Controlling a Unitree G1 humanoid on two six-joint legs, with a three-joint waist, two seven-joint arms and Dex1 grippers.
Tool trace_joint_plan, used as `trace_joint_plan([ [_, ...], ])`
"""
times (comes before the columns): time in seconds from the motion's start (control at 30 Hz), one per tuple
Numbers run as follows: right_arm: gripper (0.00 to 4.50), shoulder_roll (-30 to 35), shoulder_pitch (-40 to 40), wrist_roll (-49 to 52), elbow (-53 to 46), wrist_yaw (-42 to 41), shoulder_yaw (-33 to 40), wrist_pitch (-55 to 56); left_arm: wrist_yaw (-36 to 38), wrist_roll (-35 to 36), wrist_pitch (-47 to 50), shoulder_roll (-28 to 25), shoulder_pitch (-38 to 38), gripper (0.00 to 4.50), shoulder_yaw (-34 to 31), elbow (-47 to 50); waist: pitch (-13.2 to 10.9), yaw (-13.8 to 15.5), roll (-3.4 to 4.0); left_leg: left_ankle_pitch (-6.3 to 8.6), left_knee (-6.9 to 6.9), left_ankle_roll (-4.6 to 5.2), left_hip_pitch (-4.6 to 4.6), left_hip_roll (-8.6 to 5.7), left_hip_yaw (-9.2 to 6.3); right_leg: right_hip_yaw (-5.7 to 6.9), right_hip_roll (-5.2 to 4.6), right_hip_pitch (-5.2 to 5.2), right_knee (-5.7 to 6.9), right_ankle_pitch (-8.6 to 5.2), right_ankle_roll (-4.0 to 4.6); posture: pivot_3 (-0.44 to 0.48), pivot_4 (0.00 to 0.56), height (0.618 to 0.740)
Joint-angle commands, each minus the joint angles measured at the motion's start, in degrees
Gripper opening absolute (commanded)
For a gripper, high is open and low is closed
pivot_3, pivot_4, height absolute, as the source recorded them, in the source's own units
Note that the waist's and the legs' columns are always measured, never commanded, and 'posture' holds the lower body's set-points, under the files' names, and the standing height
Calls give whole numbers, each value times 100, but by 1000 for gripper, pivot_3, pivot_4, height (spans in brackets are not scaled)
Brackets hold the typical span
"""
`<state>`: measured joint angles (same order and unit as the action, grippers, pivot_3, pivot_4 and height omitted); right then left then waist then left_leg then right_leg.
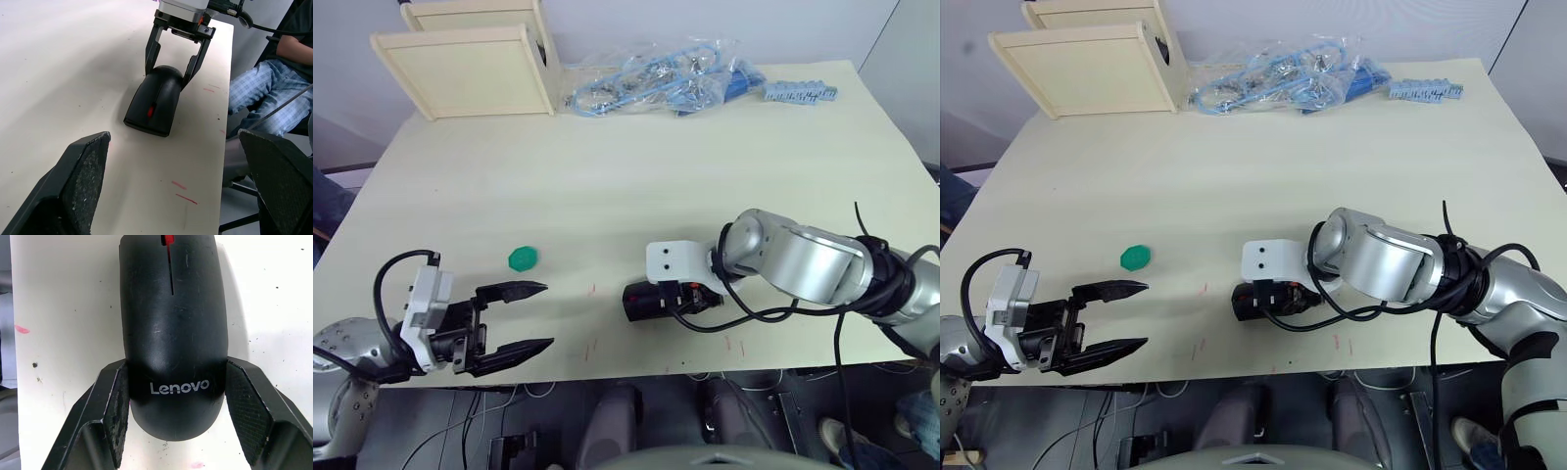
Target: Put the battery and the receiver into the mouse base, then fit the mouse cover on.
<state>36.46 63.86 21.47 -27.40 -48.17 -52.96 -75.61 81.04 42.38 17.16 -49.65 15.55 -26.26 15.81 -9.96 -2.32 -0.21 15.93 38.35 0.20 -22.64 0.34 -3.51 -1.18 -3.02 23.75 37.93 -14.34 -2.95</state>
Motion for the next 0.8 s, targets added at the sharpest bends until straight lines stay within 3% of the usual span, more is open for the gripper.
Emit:
trace_joint_plan([
  [0.03, 2334, 31, -52, -19, -12, -38, 93, -33, 33, 71, -51, 6, -1, 4500, -113, 108, 0, -1, 0, 0, 0, 0, 0, 0, 0, 0, 0, 0, 0, 0, 0, 0, 150, 740],
  [0.07, 3079, 27, -47, -23, -5, -38, 99, -26, 30, 69, -50, 7, -1, 4500, -113, 108, 0, -1, 0, 0, 0, 0, 0, 0, 0, 0, 0, 0, 0, 0, 0, 0, 150, 740],
  [0.17, 4113, 22, -42, -44, 0, -30, 112, -5, 23, 70, -48, 12, 7, 4500, -112, 117, 0, -1, -1, 0, 0, 0, 0, 0, -1, 1, 0, 0, 0, 0, 0, 0, 150, 740],
  [0.63, 4113, 52, -62, -16, -159, -133, 394, 37, 4, 67, -34, 16, -21, 4500, -91, 112, 0, -8, 0, 0, 0, 0, 0, 1, 0, 0, 2, 1, 0, 0, 0, 0, 150, 740],
  [0.8, 4113, 176, -372, 174, -498, -205, 978, 156, -4, 71, -13, 9, -47, 4500, -79, 112, 0, -3, -1, 0, 0, 0, -1, 1, -1, 1, 1, 1, 0, 0, 0, 0, 150, 740],
])
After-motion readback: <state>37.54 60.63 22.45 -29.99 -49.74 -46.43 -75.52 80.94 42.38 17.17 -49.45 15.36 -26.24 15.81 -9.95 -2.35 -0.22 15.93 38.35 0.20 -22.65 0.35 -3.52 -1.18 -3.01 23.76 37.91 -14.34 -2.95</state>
